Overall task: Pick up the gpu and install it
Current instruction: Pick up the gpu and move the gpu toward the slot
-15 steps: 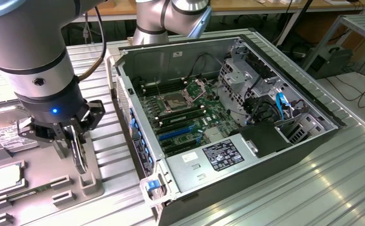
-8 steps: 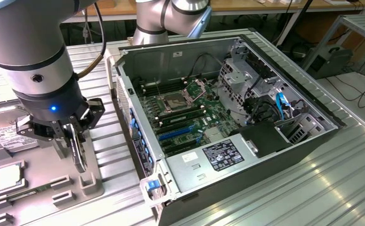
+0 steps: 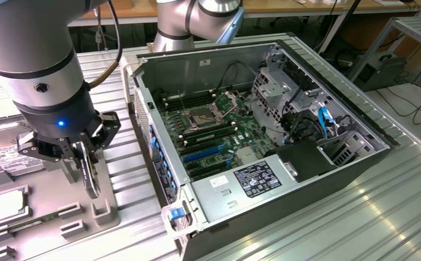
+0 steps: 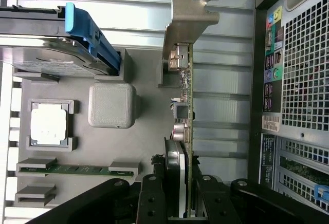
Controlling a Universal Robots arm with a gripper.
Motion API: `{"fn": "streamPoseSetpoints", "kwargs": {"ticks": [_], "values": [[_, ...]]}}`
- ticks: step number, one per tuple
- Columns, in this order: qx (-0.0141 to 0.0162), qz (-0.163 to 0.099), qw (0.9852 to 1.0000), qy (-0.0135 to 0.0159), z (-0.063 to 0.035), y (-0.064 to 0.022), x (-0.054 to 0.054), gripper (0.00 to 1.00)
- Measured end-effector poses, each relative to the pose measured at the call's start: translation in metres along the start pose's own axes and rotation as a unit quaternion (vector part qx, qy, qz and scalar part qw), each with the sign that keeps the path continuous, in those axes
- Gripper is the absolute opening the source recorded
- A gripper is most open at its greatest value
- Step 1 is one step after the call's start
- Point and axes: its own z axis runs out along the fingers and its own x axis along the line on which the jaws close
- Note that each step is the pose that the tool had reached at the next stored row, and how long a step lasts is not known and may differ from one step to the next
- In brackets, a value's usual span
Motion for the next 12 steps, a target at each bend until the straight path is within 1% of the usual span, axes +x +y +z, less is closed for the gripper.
{"fn": "streamPoseSetpoints", "kwargs": {"ticks": [12], "values": [[-0.0007, 0.000, 1.0000, -0.0001, -0.0067, 0.0003, -0.0002, 0.28]]}}
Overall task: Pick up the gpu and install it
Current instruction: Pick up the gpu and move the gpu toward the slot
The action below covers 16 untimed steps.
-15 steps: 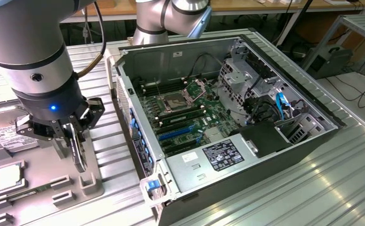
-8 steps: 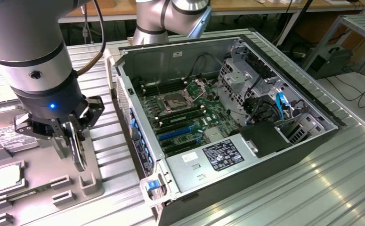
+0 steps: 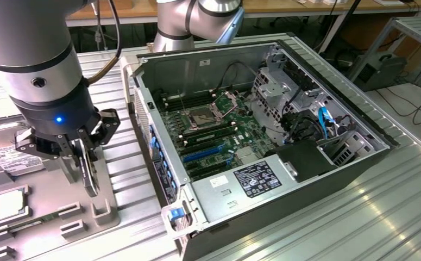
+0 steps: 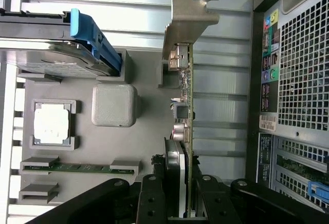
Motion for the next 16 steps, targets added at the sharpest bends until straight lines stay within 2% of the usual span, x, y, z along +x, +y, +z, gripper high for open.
{"fn": "streamPoseSetpoints", "kwargs": {"ticks": [16], "values": [[-0.0001, 0.000, 1.0000, 0.0001, -0.0065, 0.0002, -0.0002, 0.28]]}}
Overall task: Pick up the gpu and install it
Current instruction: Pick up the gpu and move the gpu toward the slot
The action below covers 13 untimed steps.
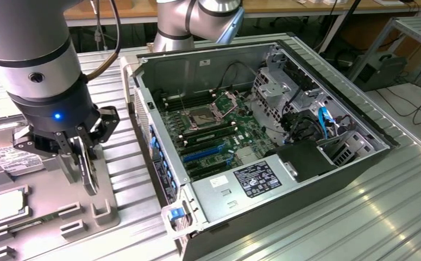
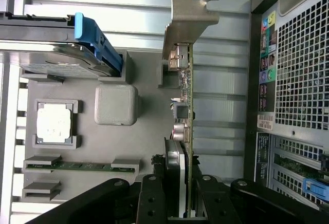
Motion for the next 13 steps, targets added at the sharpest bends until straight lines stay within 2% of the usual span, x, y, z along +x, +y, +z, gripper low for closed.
{"fn": "streamPoseSetpoints", "kwargs": {"ticks": [13], "values": [[-0.0003, 0.000, 1.0000, -0.0001, -0.0064, 0.0003, -0.0001, 0.28]]}}
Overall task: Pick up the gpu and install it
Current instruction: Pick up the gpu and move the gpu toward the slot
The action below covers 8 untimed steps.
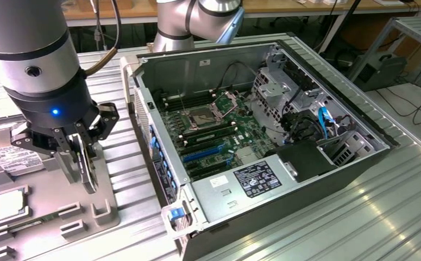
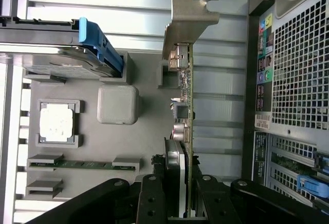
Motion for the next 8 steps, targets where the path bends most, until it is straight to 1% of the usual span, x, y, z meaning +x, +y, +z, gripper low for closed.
{"fn": "streamPoseSetpoints", "kwargs": {"ticks": [8], "values": [[-0.0003, 0.000, 1.0000, 0.0000, -0.0025, -0.0001, -0.0001, 0.28]]}}
